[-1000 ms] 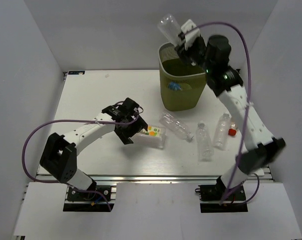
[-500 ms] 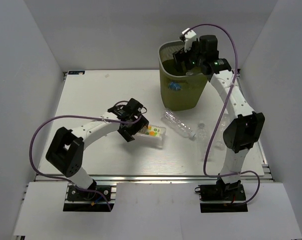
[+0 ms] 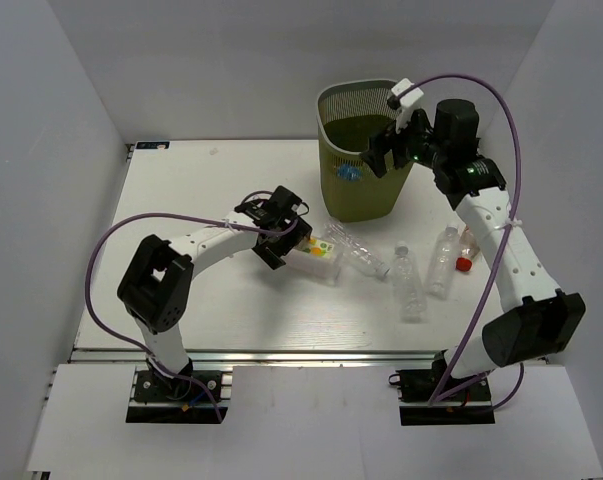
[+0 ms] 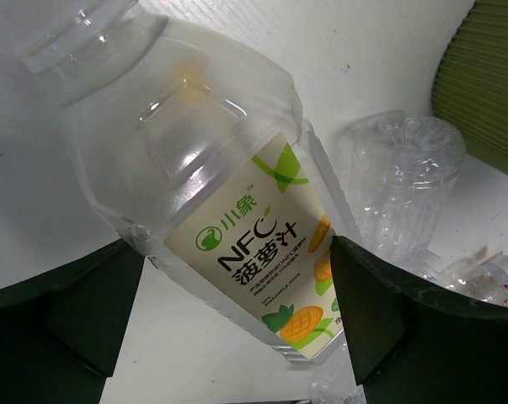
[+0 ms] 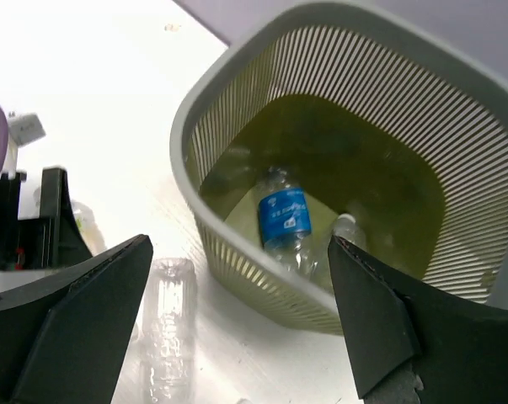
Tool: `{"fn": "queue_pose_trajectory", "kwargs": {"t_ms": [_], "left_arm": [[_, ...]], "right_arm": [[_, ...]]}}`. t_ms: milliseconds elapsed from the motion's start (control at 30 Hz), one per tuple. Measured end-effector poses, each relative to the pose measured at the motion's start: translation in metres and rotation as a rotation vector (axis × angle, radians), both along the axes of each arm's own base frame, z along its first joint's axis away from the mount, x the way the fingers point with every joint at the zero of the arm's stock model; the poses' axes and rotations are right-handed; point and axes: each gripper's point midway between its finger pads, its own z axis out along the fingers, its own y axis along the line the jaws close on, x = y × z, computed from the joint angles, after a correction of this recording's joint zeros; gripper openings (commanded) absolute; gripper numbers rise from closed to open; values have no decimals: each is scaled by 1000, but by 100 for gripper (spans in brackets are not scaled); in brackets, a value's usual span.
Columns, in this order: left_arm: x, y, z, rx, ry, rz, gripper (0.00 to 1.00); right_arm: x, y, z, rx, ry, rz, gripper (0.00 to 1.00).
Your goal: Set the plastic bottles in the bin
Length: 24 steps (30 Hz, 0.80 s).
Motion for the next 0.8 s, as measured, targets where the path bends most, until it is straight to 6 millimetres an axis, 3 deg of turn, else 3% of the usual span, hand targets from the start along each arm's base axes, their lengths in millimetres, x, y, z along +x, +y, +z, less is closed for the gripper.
{"fn": "queue_pose_trajectory", "kwargs": {"t_ms": [200,333,567,800], "left_arm": [[2,-1,3,5,-23,5,100],[2,-3,14,-15,-55,0,100],[4,-8,50,-80,-136,3,100],[4,-11,29,-37,-71,-2,100]], "right_arm": [[-13,-3,-39,-18,75,14,90],[-16,-5,-41,-15,58,17,90],[-25,-7,-54,-21,89,19,90],[-26,-9,-59,-21,99,12,90]]}}
